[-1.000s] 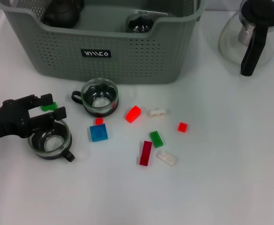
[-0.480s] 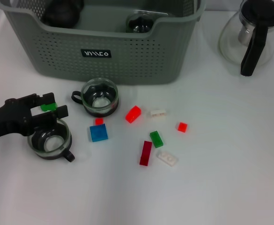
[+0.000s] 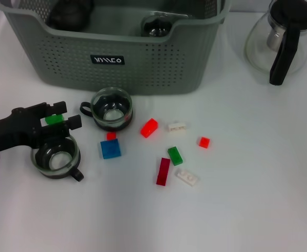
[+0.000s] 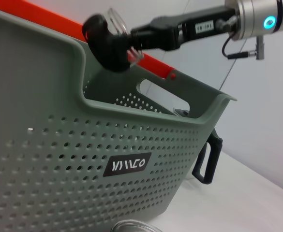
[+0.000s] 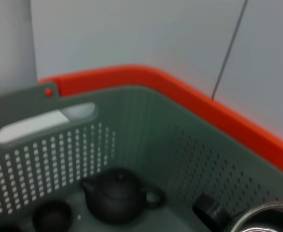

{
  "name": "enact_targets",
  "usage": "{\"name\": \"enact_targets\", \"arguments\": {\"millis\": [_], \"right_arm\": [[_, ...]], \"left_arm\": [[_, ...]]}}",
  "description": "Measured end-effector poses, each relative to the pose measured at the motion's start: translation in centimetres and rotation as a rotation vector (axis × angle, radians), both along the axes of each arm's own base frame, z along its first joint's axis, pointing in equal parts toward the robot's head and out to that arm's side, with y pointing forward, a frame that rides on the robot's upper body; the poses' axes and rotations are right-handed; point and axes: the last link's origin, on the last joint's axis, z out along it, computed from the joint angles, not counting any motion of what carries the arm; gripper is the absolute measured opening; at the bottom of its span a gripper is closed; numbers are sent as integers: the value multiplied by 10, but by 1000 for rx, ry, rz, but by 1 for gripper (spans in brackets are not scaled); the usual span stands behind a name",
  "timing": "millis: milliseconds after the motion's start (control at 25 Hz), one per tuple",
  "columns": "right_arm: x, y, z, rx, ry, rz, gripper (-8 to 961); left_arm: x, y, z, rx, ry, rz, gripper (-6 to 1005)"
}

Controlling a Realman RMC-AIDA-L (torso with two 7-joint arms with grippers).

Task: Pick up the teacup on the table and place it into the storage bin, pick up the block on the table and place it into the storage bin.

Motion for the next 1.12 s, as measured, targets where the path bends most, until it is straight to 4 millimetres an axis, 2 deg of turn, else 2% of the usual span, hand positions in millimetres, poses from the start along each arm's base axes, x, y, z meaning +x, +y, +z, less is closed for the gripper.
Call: {"name": "enact_targets", "arguments": {"millis": [400,1120], "right_arm": [[29,-6,-7,-18,-49,-27,140],[39,-8,-11,-21,-74,-39,176]], "left_arm": [[0,1,-2,-2,-4,3,686],[0,2,-2,2,1,9,685]]}}
